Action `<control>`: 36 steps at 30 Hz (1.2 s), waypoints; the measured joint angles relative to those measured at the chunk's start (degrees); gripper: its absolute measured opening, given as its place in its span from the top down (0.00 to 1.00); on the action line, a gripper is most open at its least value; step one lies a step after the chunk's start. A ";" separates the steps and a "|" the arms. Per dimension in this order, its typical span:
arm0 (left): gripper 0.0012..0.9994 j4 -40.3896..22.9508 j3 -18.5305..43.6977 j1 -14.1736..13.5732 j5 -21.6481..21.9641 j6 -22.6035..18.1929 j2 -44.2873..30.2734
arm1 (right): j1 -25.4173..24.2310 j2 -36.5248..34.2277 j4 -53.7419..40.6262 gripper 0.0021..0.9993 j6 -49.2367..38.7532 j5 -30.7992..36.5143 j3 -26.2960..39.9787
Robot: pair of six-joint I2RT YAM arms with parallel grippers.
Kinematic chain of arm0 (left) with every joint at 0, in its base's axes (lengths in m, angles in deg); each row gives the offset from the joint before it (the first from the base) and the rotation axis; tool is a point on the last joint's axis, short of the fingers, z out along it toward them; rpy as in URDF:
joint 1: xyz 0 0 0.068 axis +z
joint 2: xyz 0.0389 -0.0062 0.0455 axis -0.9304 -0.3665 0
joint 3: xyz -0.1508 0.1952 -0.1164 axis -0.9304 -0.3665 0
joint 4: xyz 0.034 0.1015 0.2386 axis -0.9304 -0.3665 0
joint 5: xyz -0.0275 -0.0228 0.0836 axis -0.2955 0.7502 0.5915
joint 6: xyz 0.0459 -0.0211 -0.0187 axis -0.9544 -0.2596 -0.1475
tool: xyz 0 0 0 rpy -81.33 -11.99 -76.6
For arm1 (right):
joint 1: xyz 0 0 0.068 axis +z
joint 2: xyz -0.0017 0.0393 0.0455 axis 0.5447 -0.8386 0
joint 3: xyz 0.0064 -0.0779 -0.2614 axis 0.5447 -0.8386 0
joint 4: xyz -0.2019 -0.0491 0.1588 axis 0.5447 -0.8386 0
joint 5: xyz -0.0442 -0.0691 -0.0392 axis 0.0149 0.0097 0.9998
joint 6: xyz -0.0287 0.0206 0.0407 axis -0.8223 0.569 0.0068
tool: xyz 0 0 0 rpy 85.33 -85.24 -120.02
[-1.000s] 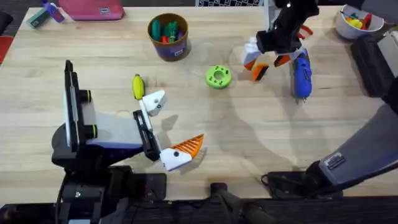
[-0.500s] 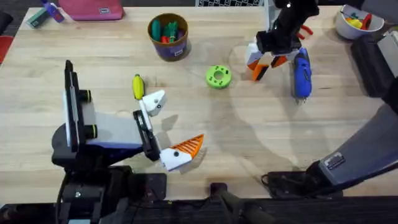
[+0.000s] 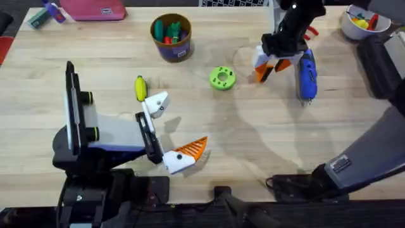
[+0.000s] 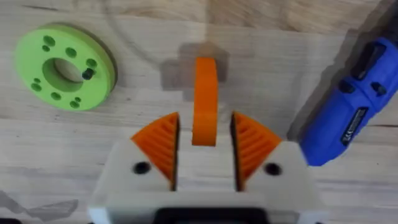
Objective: Pick up the gripper from the table and insert it into the empty holder that is missing its gripper. Then pick up a screw, insert it into the mounting hole, and use the screwdriver to tighten it. Finally, clean up the table by picking up the vegetable and placing it into the bucket.
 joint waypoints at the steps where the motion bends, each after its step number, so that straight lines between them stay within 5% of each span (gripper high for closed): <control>1: 0.01 0.00 0.00 0.00 0.00 -0.02 -0.01 | 0.00 0.00 -0.02 0.60 0.09 0.01 0.00; 5: 0.01 0.00 0.00 0.00 -0.02 -0.02 -0.02 | 0.00 0.00 0.28 0.96 0.33 0.00 0.00; 6: 0.01 0.00 0.00 0.00 -0.02 -0.02 -0.02 | 0.00 0.00 0.46 0.98 0.41 0.00 0.00; 15: 0.01 0.00 0.01 0.00 -0.02 -0.02 0.00 | 0.81 2.51 4.56 0.99 0.74 -0.02 -0.44; 23: 0.01 0.00 0.00 0.00 0.00 -0.02 0.00 | 1.11 22.04 11.41 0.99 3.57 -4.23 -1.99; 36: 0.01 0.00 0.00 0.00 0.00 -0.02 -0.02 | 0.72 50.89 39.47 0.99 14.95 -29.83 -30.92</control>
